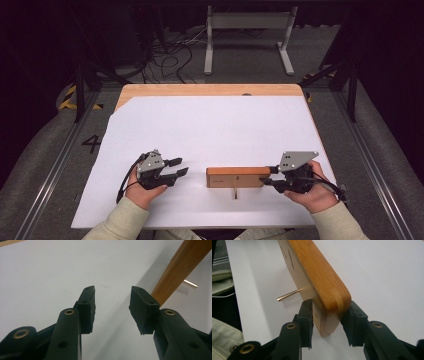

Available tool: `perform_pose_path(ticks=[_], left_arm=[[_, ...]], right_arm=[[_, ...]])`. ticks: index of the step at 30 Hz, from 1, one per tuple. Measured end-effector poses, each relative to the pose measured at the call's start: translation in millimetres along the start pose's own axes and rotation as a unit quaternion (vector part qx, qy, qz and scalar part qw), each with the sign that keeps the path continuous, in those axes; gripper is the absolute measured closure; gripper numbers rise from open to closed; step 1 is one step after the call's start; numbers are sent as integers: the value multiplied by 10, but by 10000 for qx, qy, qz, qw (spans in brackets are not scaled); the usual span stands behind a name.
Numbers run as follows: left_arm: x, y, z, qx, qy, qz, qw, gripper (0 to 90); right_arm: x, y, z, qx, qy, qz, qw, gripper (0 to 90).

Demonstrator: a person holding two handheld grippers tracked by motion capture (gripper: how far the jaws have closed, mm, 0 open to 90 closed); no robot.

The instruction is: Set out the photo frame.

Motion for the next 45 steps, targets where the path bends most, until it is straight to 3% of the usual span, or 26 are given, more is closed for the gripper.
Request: perform_pose_path(ticks=[5,13,19,24,35,38,45], left_arm=[[-7,-13,-10,29,6,-34,10000,564],[0,-32,-19,37,48,10,10000,554],[12,-25,-18,38,64,40,10000,538],[49,5,-8,-37,100,122,9999,510],[63,16,-1,-32,94,158,9998,501],[65,16,-3,-30,105,152,9998,501],[62,15,-3,-24,97,145,9998,501]], right_arm=[[83,28,-49,68,125,25,9999,617],[190,43,-151,147,120,176,9997,581],[158,25,-201,103,-144,178,9997,528],[87,-51,-336,320,-353,96,9988,523],[116,-143,-493,706,-394,327,9962,772],[152,-183,-519,804,-397,519,9946,847],[175,-259,-533,816,-523,697,9929,900]])
Point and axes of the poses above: each handheld gripper's, and its own axes: y roughly backward along the jaws, z roughly out of its top, x roughly to its left, the point moved 6 cm from there along -y, roughly forward along the jaws, and after that the axes turned 6 degrees about -y, right-handed, at the moved point
